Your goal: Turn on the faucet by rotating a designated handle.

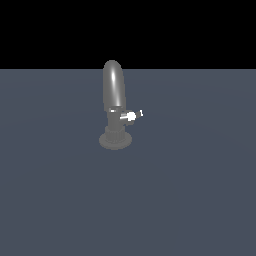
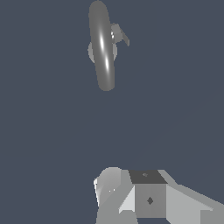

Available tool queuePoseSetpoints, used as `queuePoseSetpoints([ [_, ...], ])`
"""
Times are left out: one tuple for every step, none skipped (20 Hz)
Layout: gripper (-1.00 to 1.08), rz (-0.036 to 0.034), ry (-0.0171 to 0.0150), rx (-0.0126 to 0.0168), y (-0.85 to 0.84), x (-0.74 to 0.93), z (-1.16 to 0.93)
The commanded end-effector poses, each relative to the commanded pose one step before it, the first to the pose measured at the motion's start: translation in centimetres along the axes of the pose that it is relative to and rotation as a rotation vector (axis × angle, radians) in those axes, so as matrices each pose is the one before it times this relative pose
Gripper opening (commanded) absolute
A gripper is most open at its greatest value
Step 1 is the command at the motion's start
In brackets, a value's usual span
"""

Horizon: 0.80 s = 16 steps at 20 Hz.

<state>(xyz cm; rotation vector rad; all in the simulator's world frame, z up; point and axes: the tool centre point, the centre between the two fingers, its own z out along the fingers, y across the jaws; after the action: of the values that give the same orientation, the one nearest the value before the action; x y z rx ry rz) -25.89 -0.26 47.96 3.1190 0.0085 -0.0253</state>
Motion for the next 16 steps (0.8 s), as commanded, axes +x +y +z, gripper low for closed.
queuePoseSetpoints([
  [-1.0,0.0,0.0,0.0,0.001,0.0,0.0],
  [-1.0,0.0,0.0,0.0,-0.02,-0.007,-0.012],
  [-1.0,0.00117,-0.00148,0.0005,-0.002,0.049,0.007],
  [-1.0,0.00155,-0.00195,0.00068,-0.023,0.057,-0.003],
  [-1.0,0.00211,-0.00266,0.00093,-0.036,0.077,-0.007],
  [-1.0,0.00278,-0.0035,0.00122,-0.043,0.102,-0.006],
  [-1.0,0.00334,-0.00421,0.00147,-0.055,0.122,-0.01],
  [-1.0,0.00395,-0.00498,0.00174,-0.065,0.144,-0.012],
  [-1.0,0.00459,-0.00579,0.00202,-0.074,0.168,-0.012],
  [-1.0,0.00521,-0.00656,0.00229,-0.084,0.19,-0.014],
  [-1.0,0.00584,-0.00736,0.00257,-0.093,0.214,-0.016],
  [-1.0,0.00646,-0.00813,0.00284,-0.104,0.236,-0.018],
  [-1.0,0.0071,-0.00894,0.00312,-0.113,0.26,-0.02],
  [-1.0,0.00773,-0.00973,0.0034,-0.124,0.282,-0.022],
  [-1.0,0.00839,-0.01056,0.00369,-0.133,0.306,-0.023],
  [-1.0,0.00904,-0.01138,0.00397,-0.143,0.33,-0.025],
])
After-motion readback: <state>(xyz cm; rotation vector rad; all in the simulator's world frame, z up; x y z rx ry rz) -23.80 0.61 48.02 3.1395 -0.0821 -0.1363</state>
